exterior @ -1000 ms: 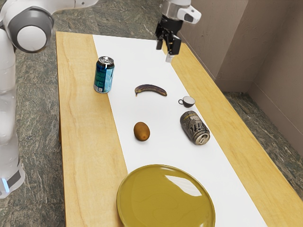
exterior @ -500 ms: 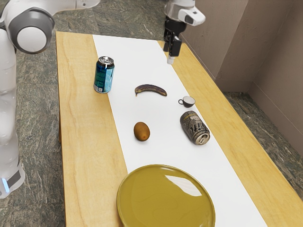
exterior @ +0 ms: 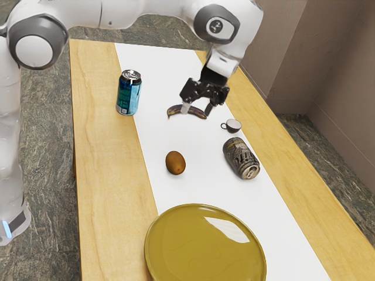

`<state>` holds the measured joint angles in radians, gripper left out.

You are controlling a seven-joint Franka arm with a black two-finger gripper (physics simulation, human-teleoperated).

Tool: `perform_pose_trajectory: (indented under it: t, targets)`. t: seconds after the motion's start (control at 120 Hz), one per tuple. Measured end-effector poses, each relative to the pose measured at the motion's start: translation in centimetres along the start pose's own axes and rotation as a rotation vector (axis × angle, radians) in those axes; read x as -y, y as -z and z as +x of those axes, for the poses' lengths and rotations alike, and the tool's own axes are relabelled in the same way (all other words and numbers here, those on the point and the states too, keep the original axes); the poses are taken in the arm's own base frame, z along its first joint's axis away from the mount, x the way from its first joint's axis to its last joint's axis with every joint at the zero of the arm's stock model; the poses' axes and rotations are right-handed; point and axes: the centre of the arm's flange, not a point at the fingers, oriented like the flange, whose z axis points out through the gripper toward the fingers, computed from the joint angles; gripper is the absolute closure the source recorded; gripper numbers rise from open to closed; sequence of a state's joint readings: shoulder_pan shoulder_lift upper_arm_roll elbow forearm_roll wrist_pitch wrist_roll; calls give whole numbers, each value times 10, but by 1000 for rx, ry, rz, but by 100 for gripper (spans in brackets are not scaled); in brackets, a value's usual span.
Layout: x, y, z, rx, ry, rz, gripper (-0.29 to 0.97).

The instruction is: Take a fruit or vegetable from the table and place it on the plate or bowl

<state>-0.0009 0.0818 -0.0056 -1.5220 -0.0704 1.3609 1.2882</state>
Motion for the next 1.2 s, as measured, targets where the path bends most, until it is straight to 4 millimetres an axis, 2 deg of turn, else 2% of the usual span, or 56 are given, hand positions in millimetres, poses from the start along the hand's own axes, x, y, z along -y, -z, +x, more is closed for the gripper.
perform_pose_trajectory:
  t: [0.108,0.208,0.308,0.417,0.658,0.942,1.2]
  targets:
    - [6,-33,5,3,-130,-59,1]
    - [7,-43,4,-3,-223,-72,1]
    - [4,-56,12,-2,-317,-93,1]
    - [2,-64,18,-1,-395,-105,1]
    - [4,-69,11,-9,-477,-104,1]
    - [3,-102,6,-24,-511,-154,1]
    - [3,-116,10,-56,-511,-152,1]
